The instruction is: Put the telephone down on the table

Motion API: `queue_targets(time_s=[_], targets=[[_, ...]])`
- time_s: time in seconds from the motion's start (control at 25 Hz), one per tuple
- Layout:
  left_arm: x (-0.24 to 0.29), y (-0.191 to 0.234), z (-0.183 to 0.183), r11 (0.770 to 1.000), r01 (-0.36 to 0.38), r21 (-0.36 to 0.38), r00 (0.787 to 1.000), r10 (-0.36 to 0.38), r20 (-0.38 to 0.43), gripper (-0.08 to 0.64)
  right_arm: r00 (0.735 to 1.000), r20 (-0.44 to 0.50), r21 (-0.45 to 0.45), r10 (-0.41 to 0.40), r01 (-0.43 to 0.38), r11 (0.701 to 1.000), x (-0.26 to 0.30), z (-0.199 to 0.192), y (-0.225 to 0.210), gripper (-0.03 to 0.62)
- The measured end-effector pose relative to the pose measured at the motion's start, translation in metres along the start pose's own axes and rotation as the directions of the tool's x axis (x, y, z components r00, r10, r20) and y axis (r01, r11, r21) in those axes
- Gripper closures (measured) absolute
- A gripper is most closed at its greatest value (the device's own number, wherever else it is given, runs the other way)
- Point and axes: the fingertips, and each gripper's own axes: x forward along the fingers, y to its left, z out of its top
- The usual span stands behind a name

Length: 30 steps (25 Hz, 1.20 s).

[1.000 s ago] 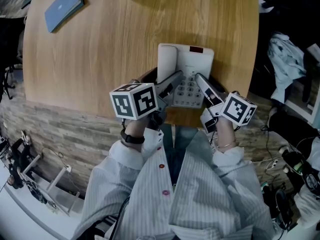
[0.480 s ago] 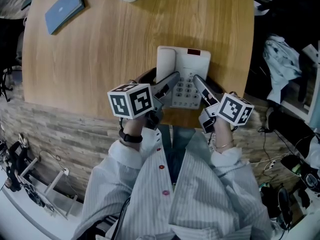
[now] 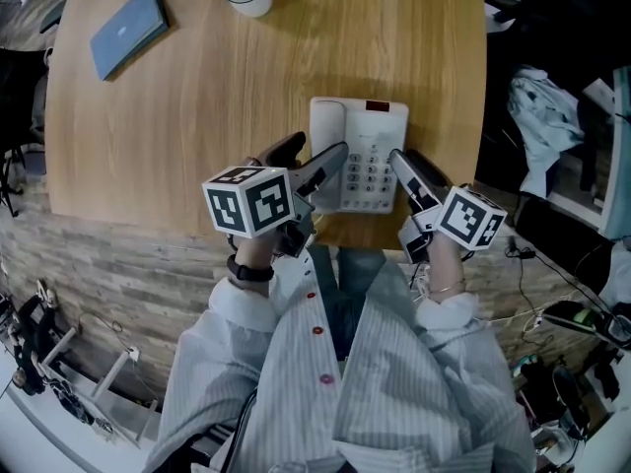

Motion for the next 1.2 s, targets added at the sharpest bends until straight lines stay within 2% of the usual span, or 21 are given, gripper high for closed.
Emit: queue_targets(time_s=[0.12, 0.32, 0.44, 0.56, 0.76, 0.92, 1.2], targets=[[-0.011, -0.009, 0.003, 1.0, 0.017, 0.02, 1.0, -0.017, 0.015, 0.183, 1.0, 0.006, -0.014, 0.011, -0.011, 1.0, -0.004, -0.001, 0.013, 0.35], [-0.031, -0.038, 0.01, 0.993, 0.11, 0.052, 0.993, -0.112, 0.032, 0.184, 0.999, -0.001, -0.109, 0.032, -0.032, 0.993, -0.01, -0.005, 0.042, 0.351], [-0.047, -0.056, 0.025, 0.985, 0.152, 0.08, 0.984, -0.158, 0.078, 0.184, 0.997, 0.013, -0.167, 0.071, -0.068, 0.984, -0.015, -0.001, 0.068, 0.352], [-0.063, -0.078, 0.039, 0.978, 0.178, 0.105, 0.973, -0.191, 0.13, 0.184, 0.99, 0.03, -0.199, 0.138, -0.129, 0.971, -0.026, 0.005, 0.096, 0.384], [-0.091, -0.117, 0.059, 0.962, 0.232, 0.141, 0.946, -0.257, 0.2, 0.226, 0.965, 0.076, -0.227, 0.25, -0.227, 0.947, -0.045, 0.02, 0.141, 0.436], [-0.108, -0.142, 0.068, 0.95, 0.249, 0.19, 0.928, -0.29, 0.233, 0.276, 0.937, 0.096, -0.281, 0.335, -0.298, 0.912, -0.061, 0.032, 0.183, 0.473], [-0.129, -0.183, 0.085, 0.92, 0.301, 0.251, 0.891, -0.365, 0.27, 0.333, 0.897, 0.128, -0.357, 0.422, -0.356, 0.864, -0.083, 0.05, 0.227, 0.497]])
